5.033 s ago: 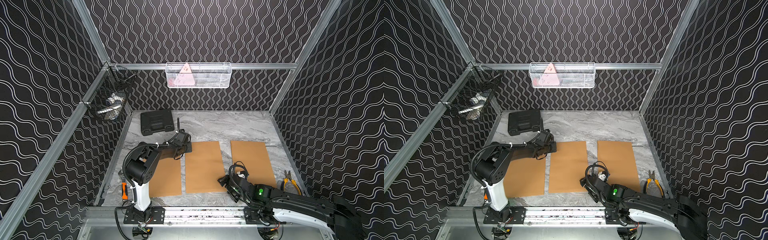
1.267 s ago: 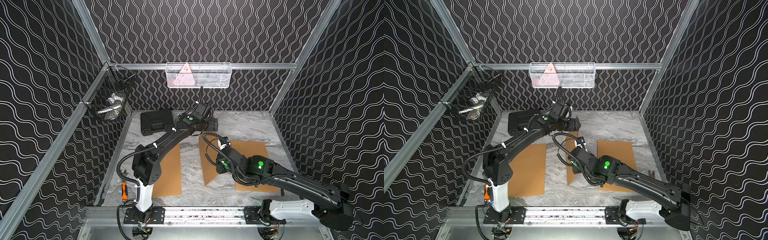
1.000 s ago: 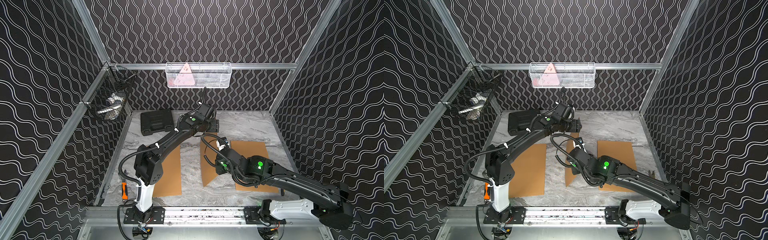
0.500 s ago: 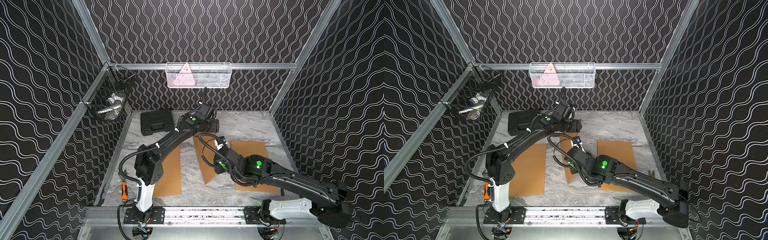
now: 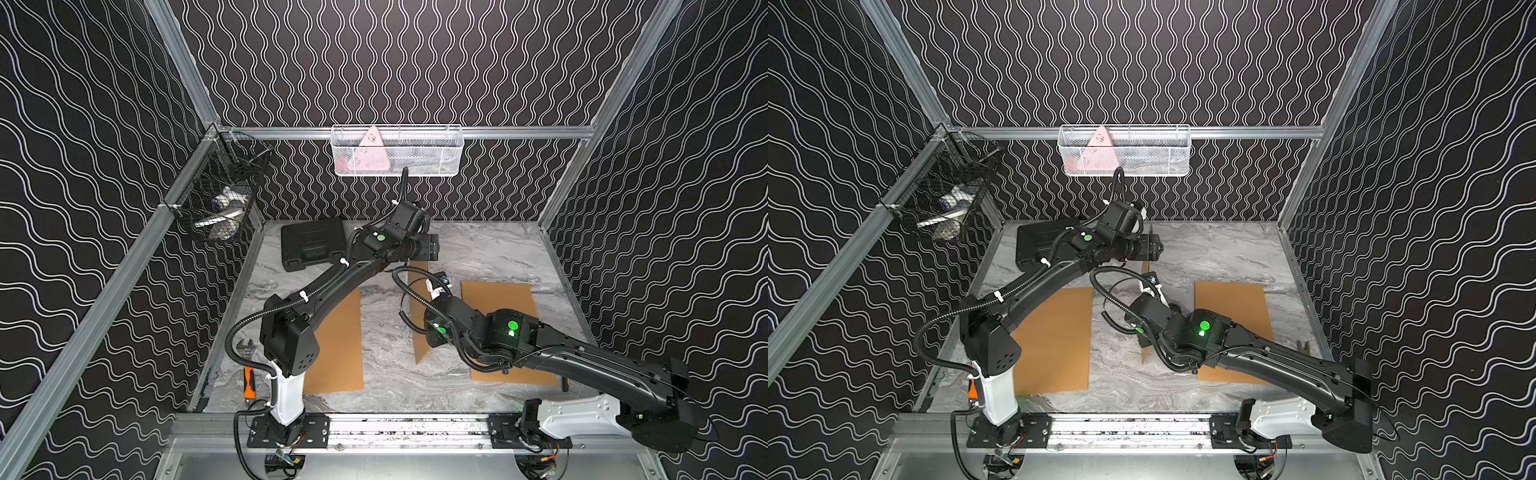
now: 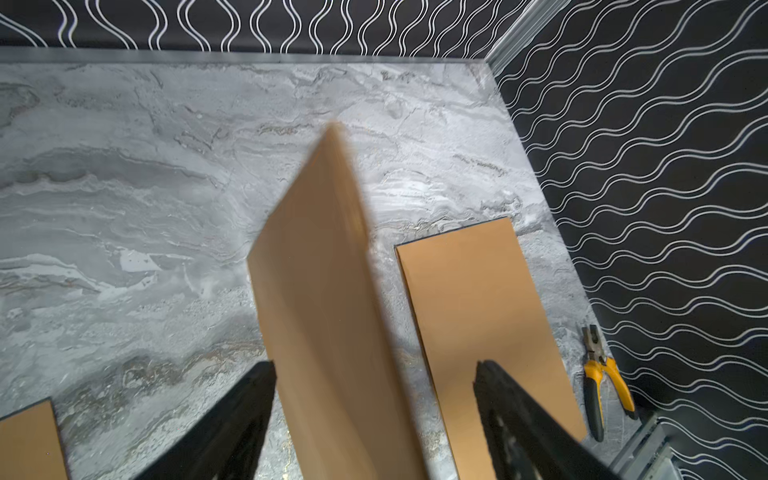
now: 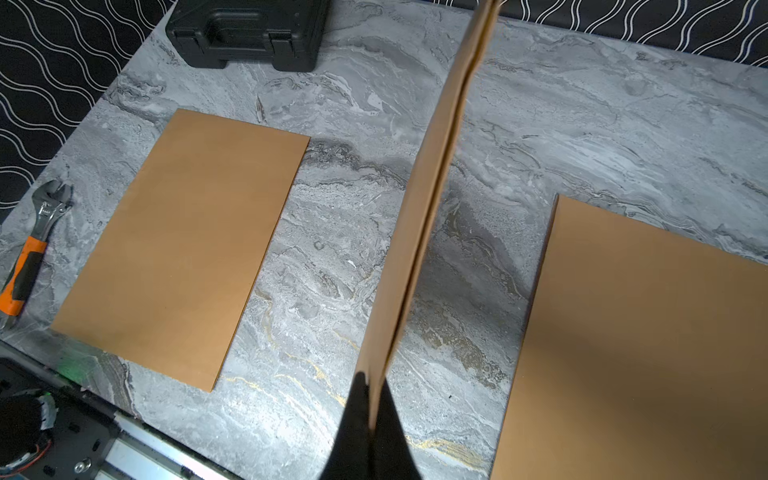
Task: Open the file bag
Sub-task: Pick up the file bag from the center of the board.
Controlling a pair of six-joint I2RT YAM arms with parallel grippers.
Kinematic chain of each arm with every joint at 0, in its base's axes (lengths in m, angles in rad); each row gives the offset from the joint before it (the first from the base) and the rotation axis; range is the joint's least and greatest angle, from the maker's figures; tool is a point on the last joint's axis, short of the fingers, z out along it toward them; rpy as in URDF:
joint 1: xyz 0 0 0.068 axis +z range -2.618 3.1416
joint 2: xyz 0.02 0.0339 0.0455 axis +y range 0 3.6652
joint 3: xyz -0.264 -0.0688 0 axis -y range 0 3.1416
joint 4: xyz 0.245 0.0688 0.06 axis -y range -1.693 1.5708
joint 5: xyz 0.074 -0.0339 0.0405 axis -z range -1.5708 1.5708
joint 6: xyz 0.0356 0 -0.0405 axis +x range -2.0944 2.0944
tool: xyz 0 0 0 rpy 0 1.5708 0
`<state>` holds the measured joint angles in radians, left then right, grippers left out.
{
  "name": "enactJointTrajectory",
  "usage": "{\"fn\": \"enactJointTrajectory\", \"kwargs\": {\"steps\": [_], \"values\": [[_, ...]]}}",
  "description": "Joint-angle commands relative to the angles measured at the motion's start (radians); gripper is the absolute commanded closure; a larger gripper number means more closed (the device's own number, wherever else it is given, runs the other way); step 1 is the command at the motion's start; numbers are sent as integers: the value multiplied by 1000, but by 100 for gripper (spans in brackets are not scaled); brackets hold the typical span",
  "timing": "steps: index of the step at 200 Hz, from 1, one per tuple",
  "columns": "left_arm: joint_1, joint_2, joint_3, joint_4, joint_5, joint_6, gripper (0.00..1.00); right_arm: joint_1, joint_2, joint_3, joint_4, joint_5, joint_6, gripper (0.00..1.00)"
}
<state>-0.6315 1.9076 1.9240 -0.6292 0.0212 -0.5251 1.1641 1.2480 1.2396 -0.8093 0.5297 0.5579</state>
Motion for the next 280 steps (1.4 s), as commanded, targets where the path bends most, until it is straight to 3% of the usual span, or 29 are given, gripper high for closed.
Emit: {"fn": "enactJointTrajectory", "kwargs": {"steps": [1,27,62,90,95,101,146,180,203,228,280], "values": [[-1,-5,17,-1,-9,5,20,2,0,16,-2,30,10,100],[0,10,11,-3,-7,0,26,2,3,32,-9,32,2,100],[0,24,4,-7,-9,0,47,3,5,41,-11,35,-9,100],[0,31,22,-14,-10,2,74,4,4,34,-3,33,-9,100],[0,33,25,-15,-10,3,83,5,5,32,-3,33,-9,100],[0,34,30,-18,-13,4,100,4,5,31,-3,33,-9,100],[1,25,20,-4,-22,-1,100,5,7,20,1,29,1,100],[1,22,28,4,-53,0,100,12,0,10,18,2,19,61],[4,31,58,24,-71,11,100,40,-10,-3,37,-16,34,48],[26,29,67,85,-59,17,100,75,-23,-13,34,-20,58,44],[104,-32,-48,277,5,25,100,97,-98,-82,63,-31,103,41]]}}
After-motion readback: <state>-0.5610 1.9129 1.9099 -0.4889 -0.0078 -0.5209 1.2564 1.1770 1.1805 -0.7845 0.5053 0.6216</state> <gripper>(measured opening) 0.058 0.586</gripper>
